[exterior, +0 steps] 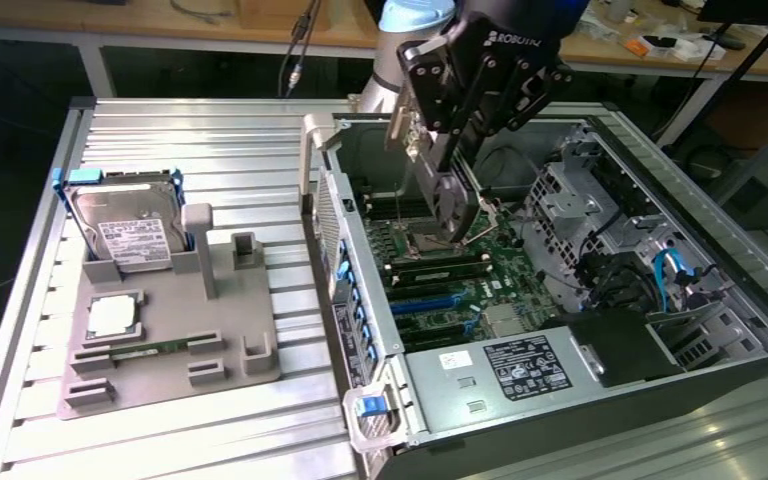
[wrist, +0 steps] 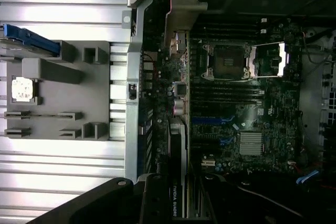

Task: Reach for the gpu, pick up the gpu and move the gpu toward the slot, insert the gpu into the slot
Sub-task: 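Pick up the gpu and move the gpu toward the slot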

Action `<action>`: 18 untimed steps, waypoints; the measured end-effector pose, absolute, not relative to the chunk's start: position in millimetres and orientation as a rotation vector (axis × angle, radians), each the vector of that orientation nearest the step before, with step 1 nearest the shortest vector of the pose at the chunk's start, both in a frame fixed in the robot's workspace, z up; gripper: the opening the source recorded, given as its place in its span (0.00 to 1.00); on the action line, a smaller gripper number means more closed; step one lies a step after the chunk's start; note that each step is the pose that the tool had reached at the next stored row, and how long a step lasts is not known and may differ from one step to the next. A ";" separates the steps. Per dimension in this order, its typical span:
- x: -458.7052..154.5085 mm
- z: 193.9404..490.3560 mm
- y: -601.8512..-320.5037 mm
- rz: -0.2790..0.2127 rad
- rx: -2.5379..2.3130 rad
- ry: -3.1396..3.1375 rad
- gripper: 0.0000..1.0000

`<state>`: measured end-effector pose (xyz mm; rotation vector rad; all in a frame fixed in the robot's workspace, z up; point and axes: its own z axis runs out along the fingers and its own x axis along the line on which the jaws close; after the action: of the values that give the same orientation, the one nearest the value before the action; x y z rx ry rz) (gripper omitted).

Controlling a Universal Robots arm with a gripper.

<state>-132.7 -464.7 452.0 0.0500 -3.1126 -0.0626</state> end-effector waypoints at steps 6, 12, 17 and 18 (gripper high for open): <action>-119.0 452.0 -467.4 -0.063 0.050 -3.113 0.27; -106.8 452.0 -469.8 -0.063 0.050 -3.113 0.27; -96.1 451.9 -472.0 -0.063 0.050 -3.113 0.27; -94.0 451.9 -472.4 -0.063 0.050 -3.113 0.27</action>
<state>-94.0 -472.4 451.9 0.0498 -3.1127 -0.0628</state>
